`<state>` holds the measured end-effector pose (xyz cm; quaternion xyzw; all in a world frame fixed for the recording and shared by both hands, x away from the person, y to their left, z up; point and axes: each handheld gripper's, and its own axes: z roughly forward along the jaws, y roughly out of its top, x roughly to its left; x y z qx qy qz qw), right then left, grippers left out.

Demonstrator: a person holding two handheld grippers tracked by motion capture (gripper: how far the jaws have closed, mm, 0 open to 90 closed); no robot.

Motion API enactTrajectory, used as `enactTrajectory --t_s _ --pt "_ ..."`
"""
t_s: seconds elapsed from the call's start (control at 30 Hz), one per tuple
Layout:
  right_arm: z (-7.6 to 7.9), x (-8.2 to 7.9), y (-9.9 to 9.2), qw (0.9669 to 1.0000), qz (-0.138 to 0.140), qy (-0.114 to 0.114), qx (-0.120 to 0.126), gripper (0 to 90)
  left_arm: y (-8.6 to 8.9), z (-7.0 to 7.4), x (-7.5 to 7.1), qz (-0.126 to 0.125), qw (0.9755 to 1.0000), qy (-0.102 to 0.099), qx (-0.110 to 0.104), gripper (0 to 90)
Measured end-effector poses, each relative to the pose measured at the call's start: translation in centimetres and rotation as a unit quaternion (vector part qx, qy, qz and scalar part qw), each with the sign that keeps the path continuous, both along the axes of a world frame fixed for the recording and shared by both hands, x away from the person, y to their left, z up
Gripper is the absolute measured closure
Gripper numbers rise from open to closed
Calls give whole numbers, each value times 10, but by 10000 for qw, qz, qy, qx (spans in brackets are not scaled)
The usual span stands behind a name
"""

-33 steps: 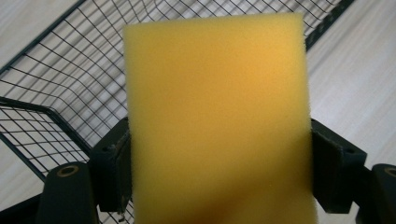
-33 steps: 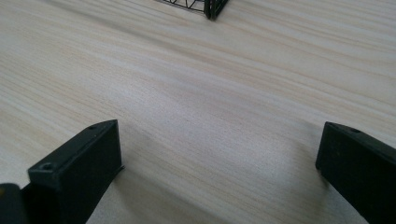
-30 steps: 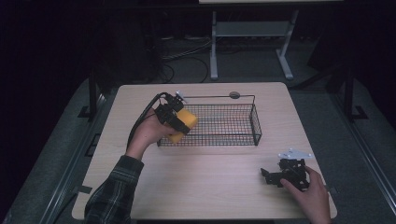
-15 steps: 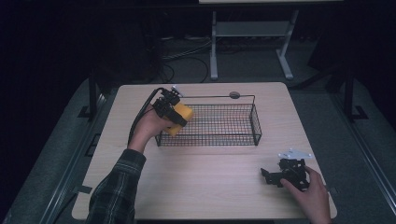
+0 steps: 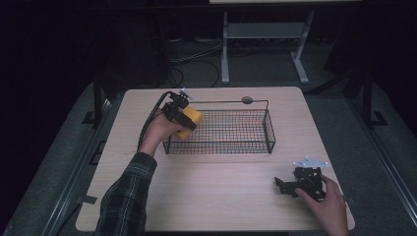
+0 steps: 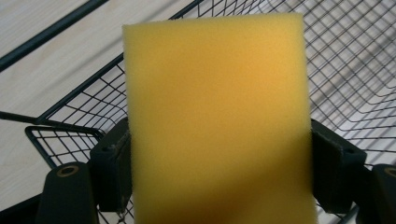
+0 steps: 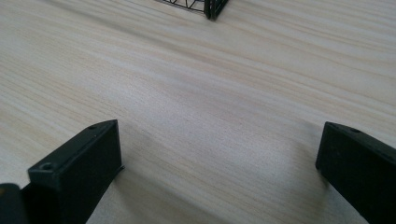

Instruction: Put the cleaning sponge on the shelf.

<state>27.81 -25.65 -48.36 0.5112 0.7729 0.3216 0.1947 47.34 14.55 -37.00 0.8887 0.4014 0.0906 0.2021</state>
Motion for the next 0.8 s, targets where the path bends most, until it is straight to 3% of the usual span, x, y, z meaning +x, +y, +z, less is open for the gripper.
enactTrajectory --t_s 0.33,0.8 --pt "0 0 0 10000 0 0 0 0 -1 -14 11 130 9999 27 -37 221" --pt "0 0 0 10000 0 2 0 0 -9 -31 15 90 9996 164 219 221"
